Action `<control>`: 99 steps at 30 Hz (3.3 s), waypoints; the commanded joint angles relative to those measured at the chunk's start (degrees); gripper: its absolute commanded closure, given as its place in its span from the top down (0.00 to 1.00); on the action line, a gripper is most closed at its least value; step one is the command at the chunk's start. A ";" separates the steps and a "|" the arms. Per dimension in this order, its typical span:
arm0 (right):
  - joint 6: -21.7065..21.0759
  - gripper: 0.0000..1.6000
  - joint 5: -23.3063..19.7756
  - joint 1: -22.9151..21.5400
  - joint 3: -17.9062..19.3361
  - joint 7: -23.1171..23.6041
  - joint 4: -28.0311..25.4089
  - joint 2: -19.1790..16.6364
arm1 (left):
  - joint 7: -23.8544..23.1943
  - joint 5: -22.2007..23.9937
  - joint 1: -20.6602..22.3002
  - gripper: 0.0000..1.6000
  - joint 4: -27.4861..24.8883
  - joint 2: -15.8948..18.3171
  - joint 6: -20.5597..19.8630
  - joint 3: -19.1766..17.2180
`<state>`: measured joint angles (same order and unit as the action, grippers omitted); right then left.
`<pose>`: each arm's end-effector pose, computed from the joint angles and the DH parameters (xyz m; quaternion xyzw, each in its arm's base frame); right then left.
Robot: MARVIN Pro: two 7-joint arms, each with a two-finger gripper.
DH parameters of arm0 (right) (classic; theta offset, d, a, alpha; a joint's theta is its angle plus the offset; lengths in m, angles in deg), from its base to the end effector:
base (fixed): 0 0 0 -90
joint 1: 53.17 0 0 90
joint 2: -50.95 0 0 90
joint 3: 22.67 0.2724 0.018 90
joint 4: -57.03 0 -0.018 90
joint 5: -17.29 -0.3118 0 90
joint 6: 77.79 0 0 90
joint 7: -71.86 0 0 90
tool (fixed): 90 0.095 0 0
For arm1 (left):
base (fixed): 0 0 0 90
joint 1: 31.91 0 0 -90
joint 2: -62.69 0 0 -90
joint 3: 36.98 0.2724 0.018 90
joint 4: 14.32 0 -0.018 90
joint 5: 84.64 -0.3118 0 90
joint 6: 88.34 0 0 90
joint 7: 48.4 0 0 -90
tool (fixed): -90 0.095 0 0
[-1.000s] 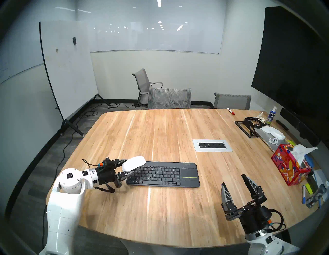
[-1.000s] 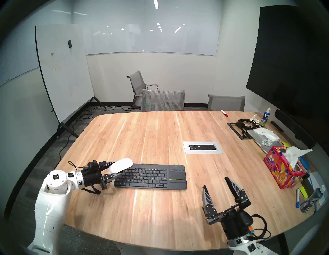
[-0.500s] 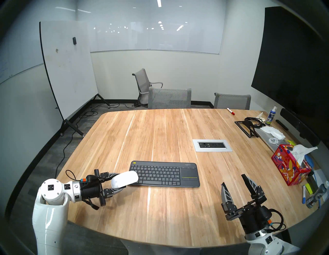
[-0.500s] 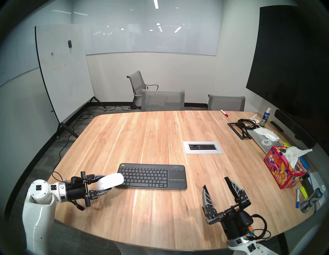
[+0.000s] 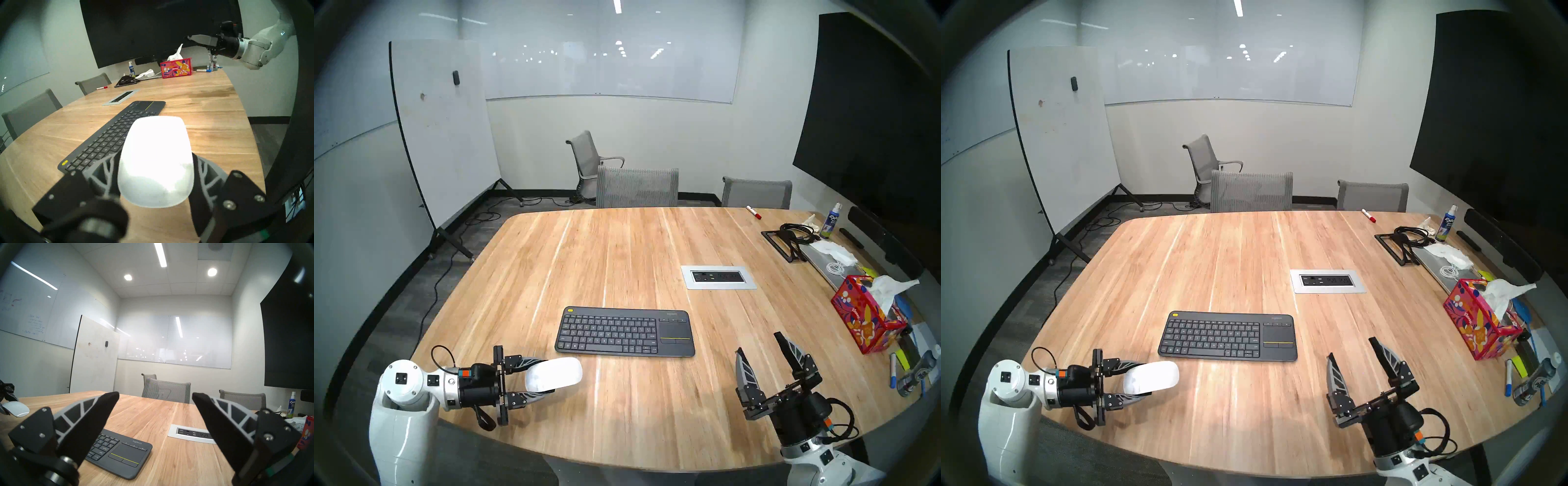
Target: Put the mouse beside the keyboard
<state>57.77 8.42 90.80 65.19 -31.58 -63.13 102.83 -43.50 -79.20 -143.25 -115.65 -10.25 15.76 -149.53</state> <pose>0.1708 -0.0437 -0.2746 -0.5695 -0.1347 -0.8076 0.0736 0.2489 0.1025 -0.3066 0.6108 -0.5198 0.5277 0.2798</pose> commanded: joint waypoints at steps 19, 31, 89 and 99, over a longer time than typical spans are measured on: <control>0.09 1.00 0.11 0.13 0.05 -0.08 -0.70 0.12 | 3.25 -11.63 5.40 0.00 2.19 -3.41 1.84 11.90; 0.08 1.00 0.13 0.14 0.06 -0.09 -0.72 0.13 | 3.66 -14.12 6.35 0.00 1.19 -4.37 0.46 14.91; 0.07 1.00 0.14 0.16 0.07 -0.10 -0.73 0.13 | 8.95 -25.15 11.45 0.00 7.20 -9.51 -2.32 27.98; 0.07 1.00 0.14 0.16 0.07 -0.10 -0.73 0.13 | 7.59 -25.06 11.38 1.00 6.70 -8.85 -1.21 28.41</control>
<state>57.77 8.43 90.81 65.19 -31.59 -63.13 102.82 -34.94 -104.28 -131.09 -108.54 -19.77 14.21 -121.55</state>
